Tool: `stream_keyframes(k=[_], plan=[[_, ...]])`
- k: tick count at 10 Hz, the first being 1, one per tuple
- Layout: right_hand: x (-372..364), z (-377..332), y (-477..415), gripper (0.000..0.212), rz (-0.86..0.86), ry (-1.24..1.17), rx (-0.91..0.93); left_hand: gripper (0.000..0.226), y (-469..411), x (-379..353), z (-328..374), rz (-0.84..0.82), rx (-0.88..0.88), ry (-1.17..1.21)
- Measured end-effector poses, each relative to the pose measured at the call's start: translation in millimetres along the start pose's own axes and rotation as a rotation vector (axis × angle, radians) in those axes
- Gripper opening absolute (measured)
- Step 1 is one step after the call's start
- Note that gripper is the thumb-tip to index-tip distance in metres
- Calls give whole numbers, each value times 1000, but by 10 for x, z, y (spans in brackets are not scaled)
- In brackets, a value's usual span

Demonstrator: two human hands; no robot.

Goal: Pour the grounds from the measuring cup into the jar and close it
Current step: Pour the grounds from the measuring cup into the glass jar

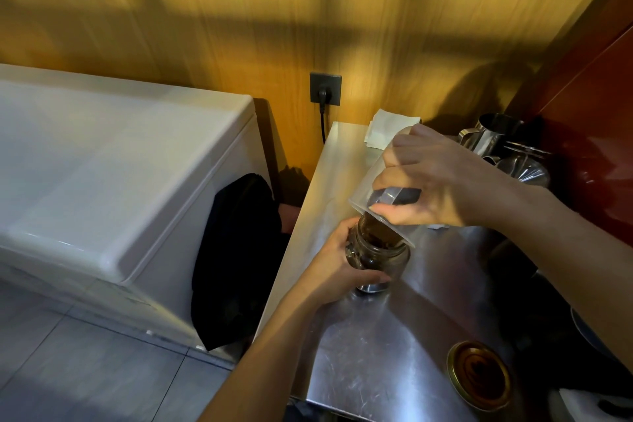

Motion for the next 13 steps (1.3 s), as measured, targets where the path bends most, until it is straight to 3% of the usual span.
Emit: stream_keyframes(k=[7,10,13], plan=[[87,-232,-13,21,49,109,143,79,-17,10,-37,17,21,-39],[-7,-44,33,13,36,46,49,80,-3,25,-40,13,29,-72],[145,-262,27,25,162,140,188,82,2,11,-19,9,46,-71]])
Point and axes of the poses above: each hand's wrist, its own y-axis away from the middle knuckle, its own x-axis out of the back of the hand, z = x × y, the point moved 10 cm from there along -y, towards the middle knuckle, and after that the axes turned 9 degrees about -z, right-handed, at the moved point
